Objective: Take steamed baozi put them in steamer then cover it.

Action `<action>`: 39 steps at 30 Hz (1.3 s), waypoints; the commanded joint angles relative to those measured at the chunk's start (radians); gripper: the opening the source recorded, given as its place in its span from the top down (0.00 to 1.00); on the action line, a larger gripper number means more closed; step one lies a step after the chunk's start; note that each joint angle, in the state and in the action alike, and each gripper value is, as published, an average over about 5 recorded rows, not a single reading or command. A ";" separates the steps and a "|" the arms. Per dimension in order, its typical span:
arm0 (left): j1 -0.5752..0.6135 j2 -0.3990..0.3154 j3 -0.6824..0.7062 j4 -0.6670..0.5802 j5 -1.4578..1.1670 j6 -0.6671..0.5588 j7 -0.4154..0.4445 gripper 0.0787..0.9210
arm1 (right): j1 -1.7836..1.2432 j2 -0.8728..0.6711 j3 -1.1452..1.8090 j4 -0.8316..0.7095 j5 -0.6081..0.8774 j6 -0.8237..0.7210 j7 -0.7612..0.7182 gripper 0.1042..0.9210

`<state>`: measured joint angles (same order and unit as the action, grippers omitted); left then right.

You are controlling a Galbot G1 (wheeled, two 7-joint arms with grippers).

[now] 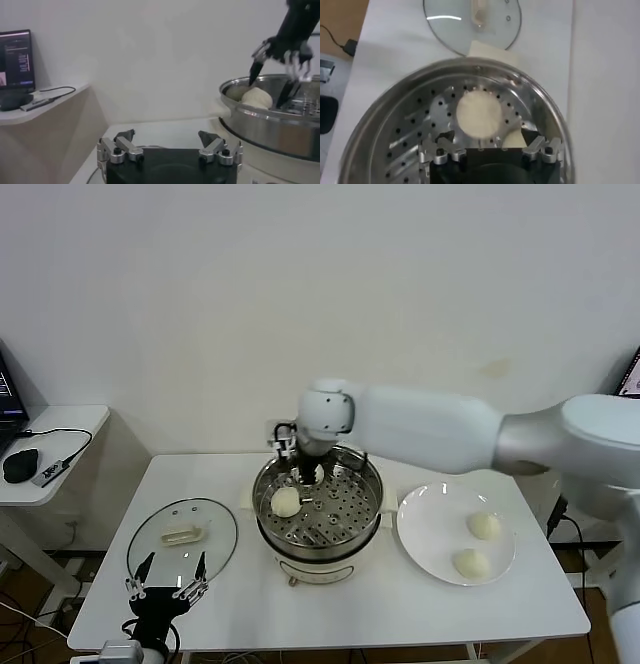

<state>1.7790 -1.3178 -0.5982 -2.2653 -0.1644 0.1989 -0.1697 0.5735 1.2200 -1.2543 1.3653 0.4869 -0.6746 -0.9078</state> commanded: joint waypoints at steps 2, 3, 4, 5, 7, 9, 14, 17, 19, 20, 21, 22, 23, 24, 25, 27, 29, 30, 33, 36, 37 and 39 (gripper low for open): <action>0.003 0.003 0.010 -0.001 0.000 0.000 0.002 0.12 | 0.183 -0.337 -0.026 0.228 -0.060 0.144 -0.156 0.12; 0.003 0.005 0.013 -0.001 0.000 0.000 0.002 0.12 | 0.191 -0.379 -0.032 0.253 -0.073 0.161 -0.165 0.12; 0.004 0.006 0.015 -0.001 0.000 0.000 0.002 0.12 | 0.198 -0.422 -0.039 0.277 -0.089 0.177 -0.174 0.12; 0.004 0.007 0.017 -0.001 0.000 0.000 0.002 0.12 | 0.202 -0.460 -0.044 0.295 -0.105 0.192 -0.181 0.12; 0.004 0.012 0.018 0.001 -0.001 -0.001 0.002 0.12 | 0.203 -0.552 -0.057 0.327 -0.146 0.225 -0.199 0.12; 0.005 0.018 0.018 0.004 -0.002 -0.001 0.002 0.12 | 0.192 -0.632 -0.066 0.345 -0.196 0.258 -0.216 0.12; 0.004 0.035 0.011 0.011 -0.006 -0.002 0.002 0.12 | 0.118 -0.776 -0.070 0.361 -0.334 0.322 -0.242 0.12; -0.001 0.040 0.003 0.020 -0.011 -0.002 0.001 0.12 | 0.051 -0.825 -0.055 0.360 -0.407 0.345 -0.245 0.12; -0.005 0.039 -0.001 0.027 -0.014 -0.002 -0.001 0.12 | -0.020 -0.851 -0.021 0.357 -0.452 0.355 -0.239 0.12; -0.007 0.038 -0.002 0.032 -0.015 -0.003 -0.002 0.12 | -0.062 -0.862 0.003 0.355 -0.471 0.357 -0.235 0.12; -0.008 0.036 -0.003 0.036 -0.015 -0.003 -0.003 0.12 | -0.113 -0.873 0.035 0.353 -0.490 0.359 -0.231 0.12; -0.008 0.035 -0.004 0.039 -0.015 -0.004 -0.003 0.12 | -0.161 -0.881 0.068 0.350 -0.506 0.359 -0.227 0.12; -0.007 0.034 -0.005 0.042 -0.015 -0.005 -0.004 0.12 | -0.212 -0.887 0.102 0.348 -0.522 0.360 -0.225 0.12; -0.006 0.033 -0.006 0.045 -0.015 -0.005 -0.004 0.12 | -0.260 -0.892 0.141 0.345 -0.536 0.360 -0.222 0.12; -0.004 0.032 -0.007 0.046 -0.015 -0.005 -0.004 0.12 | -0.305 -0.895 0.178 0.342 -0.548 0.360 -0.220 0.12; -0.001 0.030 -0.010 0.048 -0.015 -0.006 -0.004 0.12 | -0.379 -0.895 0.239 0.334 -0.565 0.358 -0.214 0.12; 0.002 0.028 -0.014 0.048 -0.014 -0.006 -0.004 0.12 | -0.445 -0.892 0.291 0.323 -0.579 0.358 -0.210 0.12; 0.003 0.027 -0.015 0.048 -0.013 -0.006 -0.004 0.12 | -0.475 -0.889 0.312 0.318 -0.584 0.358 -0.209 0.12; 0.009 0.021 -0.016 0.049 -0.010 -0.006 -0.004 0.12 | -0.565 -0.878 0.363 0.299 -0.605 0.364 -0.206 0.12; 0.013 0.014 -0.014 0.051 -0.005 -0.006 -0.004 0.12 | -0.622 -0.863 0.392 0.276 -0.622 0.372 -0.198 0.12; 0.014 0.013 -0.013 0.052 -0.004 -0.006 -0.004 0.12 | -0.638 -0.858 0.403 0.268 -0.626 0.374 -0.195 0.12; 0.014 0.010 -0.011 0.054 -0.002 -0.006 -0.004 0.12 | -0.673 -0.847 0.428 0.249 -0.634 0.378 -0.191 0.12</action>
<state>1.7919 -1.3071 -0.6102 -2.2142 -0.1677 0.1931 -0.1741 0.1577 0.4006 -0.9866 1.6501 -0.0630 -0.3201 -1.1053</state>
